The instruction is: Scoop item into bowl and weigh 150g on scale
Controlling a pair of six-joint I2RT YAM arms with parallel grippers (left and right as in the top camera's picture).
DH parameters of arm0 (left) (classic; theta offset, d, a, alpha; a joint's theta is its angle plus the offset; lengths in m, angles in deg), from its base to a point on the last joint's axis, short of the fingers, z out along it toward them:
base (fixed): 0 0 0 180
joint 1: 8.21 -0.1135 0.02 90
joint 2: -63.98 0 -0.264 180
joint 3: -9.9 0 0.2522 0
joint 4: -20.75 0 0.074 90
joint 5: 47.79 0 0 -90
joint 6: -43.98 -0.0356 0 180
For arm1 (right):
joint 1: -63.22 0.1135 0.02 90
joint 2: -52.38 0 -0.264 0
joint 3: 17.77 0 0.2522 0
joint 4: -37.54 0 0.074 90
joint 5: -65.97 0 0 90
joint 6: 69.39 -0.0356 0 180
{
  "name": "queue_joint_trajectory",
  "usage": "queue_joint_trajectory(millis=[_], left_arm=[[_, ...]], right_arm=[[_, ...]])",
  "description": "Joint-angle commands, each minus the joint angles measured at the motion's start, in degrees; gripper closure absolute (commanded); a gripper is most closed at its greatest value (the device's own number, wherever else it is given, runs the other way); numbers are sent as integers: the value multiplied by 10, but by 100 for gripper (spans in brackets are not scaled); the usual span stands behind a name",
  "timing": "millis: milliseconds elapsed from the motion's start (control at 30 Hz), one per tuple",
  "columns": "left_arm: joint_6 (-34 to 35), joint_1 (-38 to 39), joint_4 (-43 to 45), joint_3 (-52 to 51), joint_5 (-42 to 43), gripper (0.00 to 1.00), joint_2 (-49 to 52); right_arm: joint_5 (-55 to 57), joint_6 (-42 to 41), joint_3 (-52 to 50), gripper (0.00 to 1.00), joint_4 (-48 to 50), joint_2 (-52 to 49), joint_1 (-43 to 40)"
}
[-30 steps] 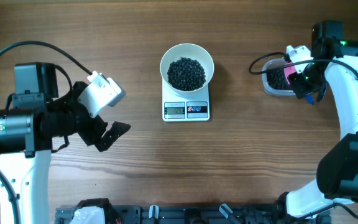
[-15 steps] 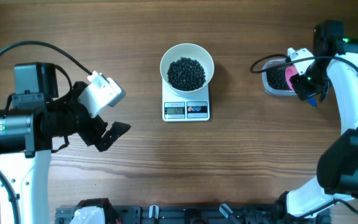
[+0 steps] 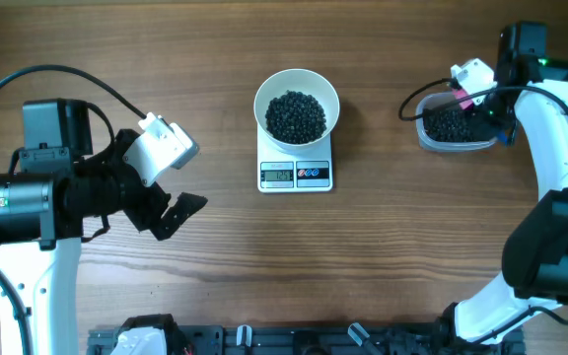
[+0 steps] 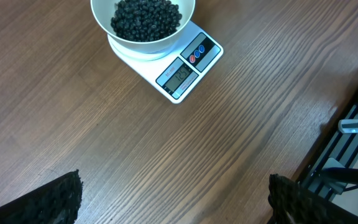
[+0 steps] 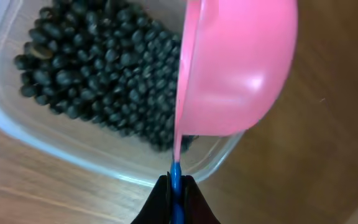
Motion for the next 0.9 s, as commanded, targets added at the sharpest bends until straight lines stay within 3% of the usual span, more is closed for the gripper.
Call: queue_joint_trajectory(millis=[0,333,667,867], left_arm=[[5,2,-1,-3,-1,0,2],[6,2,-1,-3,-1,0,2],[5,2,-1,-3,-1,0,2],[5,2,-1,-3,-1,0,2]], right_arm=[[2,76,10,96,15,-49,0],[17,109,10,96,-37,-91,3],[-17,-31,10,95,-81,-43,3],[-86,-115,10,84,-81,-43,3]])
